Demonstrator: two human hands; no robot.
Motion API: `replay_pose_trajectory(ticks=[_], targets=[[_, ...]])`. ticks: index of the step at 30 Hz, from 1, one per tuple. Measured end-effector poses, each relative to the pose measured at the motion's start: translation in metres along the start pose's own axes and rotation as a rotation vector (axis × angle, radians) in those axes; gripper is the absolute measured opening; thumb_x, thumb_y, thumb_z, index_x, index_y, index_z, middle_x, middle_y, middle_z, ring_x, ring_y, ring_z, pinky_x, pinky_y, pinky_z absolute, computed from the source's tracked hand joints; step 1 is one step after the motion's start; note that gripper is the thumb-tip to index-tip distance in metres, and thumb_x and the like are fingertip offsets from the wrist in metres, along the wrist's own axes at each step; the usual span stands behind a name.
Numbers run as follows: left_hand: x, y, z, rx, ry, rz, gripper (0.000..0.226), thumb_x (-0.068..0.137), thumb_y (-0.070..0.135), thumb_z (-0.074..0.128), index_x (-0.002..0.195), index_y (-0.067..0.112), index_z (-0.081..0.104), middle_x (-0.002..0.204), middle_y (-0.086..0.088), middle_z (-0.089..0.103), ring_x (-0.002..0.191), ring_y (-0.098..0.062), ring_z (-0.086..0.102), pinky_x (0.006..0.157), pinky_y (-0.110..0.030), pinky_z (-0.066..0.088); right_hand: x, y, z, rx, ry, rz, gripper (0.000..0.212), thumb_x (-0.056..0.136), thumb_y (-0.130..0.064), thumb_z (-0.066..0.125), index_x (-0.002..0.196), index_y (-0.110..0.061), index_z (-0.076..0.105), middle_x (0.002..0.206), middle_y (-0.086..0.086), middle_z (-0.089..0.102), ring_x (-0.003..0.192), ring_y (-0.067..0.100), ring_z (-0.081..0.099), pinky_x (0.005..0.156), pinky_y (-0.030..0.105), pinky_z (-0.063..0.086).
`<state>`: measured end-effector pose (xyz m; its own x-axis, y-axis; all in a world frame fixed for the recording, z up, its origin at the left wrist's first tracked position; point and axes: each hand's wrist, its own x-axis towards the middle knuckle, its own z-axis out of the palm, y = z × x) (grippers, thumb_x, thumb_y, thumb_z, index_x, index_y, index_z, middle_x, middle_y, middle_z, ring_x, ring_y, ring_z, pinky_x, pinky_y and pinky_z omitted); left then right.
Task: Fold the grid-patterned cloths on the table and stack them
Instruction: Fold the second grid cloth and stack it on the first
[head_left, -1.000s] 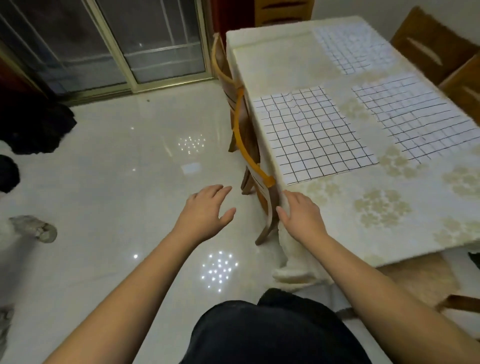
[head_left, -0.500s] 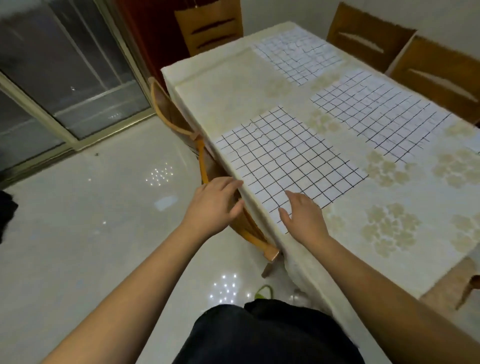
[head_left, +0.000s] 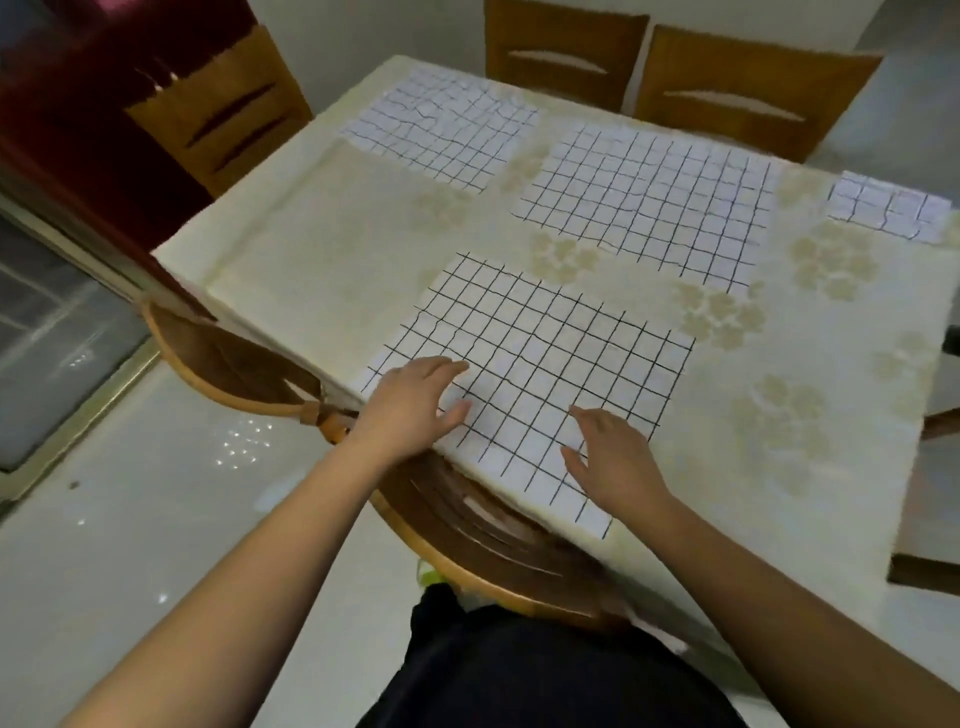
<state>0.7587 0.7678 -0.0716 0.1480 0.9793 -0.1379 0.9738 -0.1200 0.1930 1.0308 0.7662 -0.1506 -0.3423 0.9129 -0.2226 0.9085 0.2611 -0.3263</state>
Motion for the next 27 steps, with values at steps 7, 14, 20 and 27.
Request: replay_pose_trajectory(ticks=[7,14,20,27], targets=[[0.078,-0.067,0.002,0.05,-0.128,0.272,0.056,0.094,0.046,0.05,0.144,0.025,0.041,0.148,0.002,0.044,0.136,-0.018,0.039,0.107,-0.036,0.035,0.03,-0.06,0.019,0.064,-0.026,0.243,0.061,0.099,-0.043,0.041,0.153,-0.02,0.021,0.154,0.005,0.032,0.14,0.024,0.03,0.113,0.037,0.025],[0.118,-0.089,0.027,0.031,-0.307,0.407,0.059,0.095,0.045,0.05,0.148,0.024,0.034,0.151,-0.001,0.039,0.137,-0.02,0.038,0.109,-0.038,0.035,0.04,-0.101,0.027,0.074,-0.013,0.337,0.06,0.098,-0.043,0.043,0.151,-0.02,0.026,0.151,0.005,0.036,0.135,0.023,0.037,0.11,0.037,0.033],[0.148,-0.088,0.05,0.06,-0.363,0.48,0.059,0.096,0.038,0.05,0.15,0.024,0.03,0.152,-0.004,0.037,0.137,-0.022,0.037,0.109,-0.04,0.034,0.044,-0.098,0.028,0.09,0.008,0.415,0.059,0.097,-0.043,0.044,0.15,-0.021,0.029,0.15,0.004,0.038,0.135,0.022,0.037,0.11,0.036,0.031],[0.173,-0.083,0.074,0.047,-0.319,0.48,0.054,0.095,0.027,0.053,0.146,0.02,0.038,0.145,-0.006,0.046,0.128,-0.026,0.046,0.102,-0.041,0.038,0.06,-0.094,0.031,0.163,-0.024,0.458,0.053,0.097,-0.041,0.045,0.145,-0.019,0.037,0.142,0.005,0.047,0.127,0.023,0.044,0.103,0.036,0.037]])
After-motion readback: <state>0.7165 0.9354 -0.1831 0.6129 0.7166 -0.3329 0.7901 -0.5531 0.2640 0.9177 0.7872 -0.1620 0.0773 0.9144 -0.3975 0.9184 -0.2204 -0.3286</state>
